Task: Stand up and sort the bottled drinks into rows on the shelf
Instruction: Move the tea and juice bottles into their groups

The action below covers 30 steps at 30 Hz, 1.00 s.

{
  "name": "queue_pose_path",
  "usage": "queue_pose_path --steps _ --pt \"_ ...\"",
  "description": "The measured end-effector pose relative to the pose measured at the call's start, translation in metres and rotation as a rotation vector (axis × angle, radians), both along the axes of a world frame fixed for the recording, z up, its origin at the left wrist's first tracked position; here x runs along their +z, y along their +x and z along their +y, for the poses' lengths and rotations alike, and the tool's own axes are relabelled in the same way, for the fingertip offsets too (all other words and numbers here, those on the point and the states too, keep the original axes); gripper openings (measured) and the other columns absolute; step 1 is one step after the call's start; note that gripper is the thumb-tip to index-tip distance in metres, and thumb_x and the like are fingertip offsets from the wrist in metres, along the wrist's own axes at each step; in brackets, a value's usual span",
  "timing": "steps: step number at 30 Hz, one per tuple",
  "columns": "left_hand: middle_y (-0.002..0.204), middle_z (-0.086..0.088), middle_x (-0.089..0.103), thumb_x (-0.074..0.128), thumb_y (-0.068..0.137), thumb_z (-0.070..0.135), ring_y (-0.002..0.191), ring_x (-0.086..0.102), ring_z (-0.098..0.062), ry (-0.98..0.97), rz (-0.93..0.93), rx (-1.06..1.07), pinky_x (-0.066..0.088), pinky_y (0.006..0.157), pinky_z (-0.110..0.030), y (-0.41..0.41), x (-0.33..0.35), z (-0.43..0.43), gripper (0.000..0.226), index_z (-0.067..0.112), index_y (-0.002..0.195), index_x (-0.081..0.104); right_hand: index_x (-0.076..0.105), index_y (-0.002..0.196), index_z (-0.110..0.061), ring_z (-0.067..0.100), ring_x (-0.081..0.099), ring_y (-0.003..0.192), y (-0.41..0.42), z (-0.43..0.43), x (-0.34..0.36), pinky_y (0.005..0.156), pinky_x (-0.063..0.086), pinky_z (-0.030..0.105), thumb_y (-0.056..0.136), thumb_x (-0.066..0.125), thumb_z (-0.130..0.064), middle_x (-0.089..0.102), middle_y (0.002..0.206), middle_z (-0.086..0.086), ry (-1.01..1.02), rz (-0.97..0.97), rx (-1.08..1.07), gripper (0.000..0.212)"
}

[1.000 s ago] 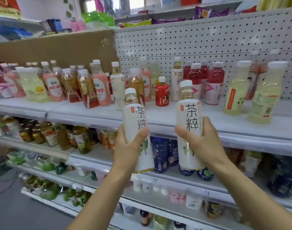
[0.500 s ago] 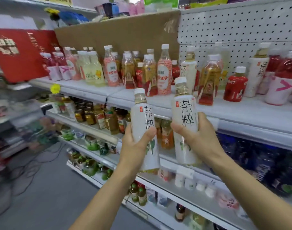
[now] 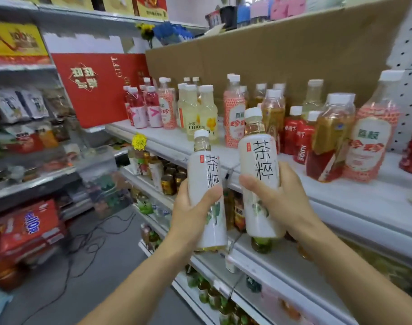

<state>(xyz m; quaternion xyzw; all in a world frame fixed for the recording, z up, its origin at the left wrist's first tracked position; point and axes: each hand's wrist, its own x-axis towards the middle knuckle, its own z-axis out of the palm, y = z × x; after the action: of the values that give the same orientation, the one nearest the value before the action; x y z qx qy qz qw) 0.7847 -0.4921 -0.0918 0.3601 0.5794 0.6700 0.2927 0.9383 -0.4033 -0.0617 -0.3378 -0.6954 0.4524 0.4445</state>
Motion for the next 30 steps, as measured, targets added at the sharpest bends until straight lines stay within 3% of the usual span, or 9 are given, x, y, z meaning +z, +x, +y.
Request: queue_pose_path --steps 3,8,17,24,28,30 --pt "0.11 0.007 0.071 0.079 0.07 0.053 0.093 0.072 -0.01 0.018 0.0 0.0 0.06 0.077 -0.032 -0.039 0.004 0.018 0.057 0.04 0.12 0.054 0.05 0.1 -0.031 -0.007 0.063 0.069 -0.048 0.019 0.005 0.047 0.046 0.011 0.077 0.078 -0.038 0.065 0.094 -0.01 0.01 -0.011 0.043 0.037" --pt "0.114 0.007 0.071 0.079 0.07 0.053 0.1 0.071 -0.014 0.037 -0.068 -0.006 0.059 0.085 -0.041 -0.11 0.002 0.05 0.06 0.042 0.123 0.054 0.052 0.11 -0.032 0.0 0.066 0.074 -0.118 0.048 0.005 0.053 0.051 0.017 0.075 0.079 -0.044 0.068 0.097 -0.01 0.014 -0.042 0.04 0.046" --pt "0.093 0.019 0.072 0.071 0.072 0.049 0.082 0.071 -0.002 0.019 -0.058 -0.13 0.055 0.06 -0.02 -0.281 0.014 0.098 0.042 0.045 0.111 0.055 0.056 0.107 -0.029 0.006 0.067 0.078 -0.264 0.085 0.009 0.063 0.051 0.027 0.075 0.075 -0.047 0.068 0.095 -0.007 0.015 -0.02 -0.141 0.041" --pt "0.1 0.019 0.072 0.079 0.07 0.056 0.09 0.07 -0.004 0.038 0.044 -0.201 0.054 0.068 -0.022 -0.406 0.034 0.139 0.05 0.045 0.113 0.056 0.055 0.106 -0.027 0.016 0.069 0.083 -0.368 0.11 0.017 0.072 0.058 0.043 0.076 0.077 -0.045 0.069 0.096 -0.003 -0.012 0.023 -0.277 0.041" --pt "0.105 0.016 0.071 0.079 0.065 0.06 0.095 0.07 -0.007 0.073 0.057 -0.164 0.056 0.079 -0.034 -0.453 0.039 0.173 0.059 0.042 0.115 0.055 0.057 0.108 -0.026 0.006 0.067 0.077 -0.402 0.13 0.022 0.06 0.052 0.028 0.075 0.077 -0.051 0.069 0.096 -0.006 0.018 0.013 -0.346 0.045" --pt "0.107 0.012 0.071 0.08 0.066 0.059 0.095 0.07 -0.009 0.103 0.066 -0.152 0.055 0.078 -0.033 -0.469 0.043 0.19 0.061 0.038 0.117 0.054 0.055 0.11 -0.028 0.007 0.065 0.081 -0.414 0.141 0.025 0.059 0.05 0.025 0.077 0.073 -0.049 0.067 0.098 -0.008 0.041 0.003 -0.377 0.043"
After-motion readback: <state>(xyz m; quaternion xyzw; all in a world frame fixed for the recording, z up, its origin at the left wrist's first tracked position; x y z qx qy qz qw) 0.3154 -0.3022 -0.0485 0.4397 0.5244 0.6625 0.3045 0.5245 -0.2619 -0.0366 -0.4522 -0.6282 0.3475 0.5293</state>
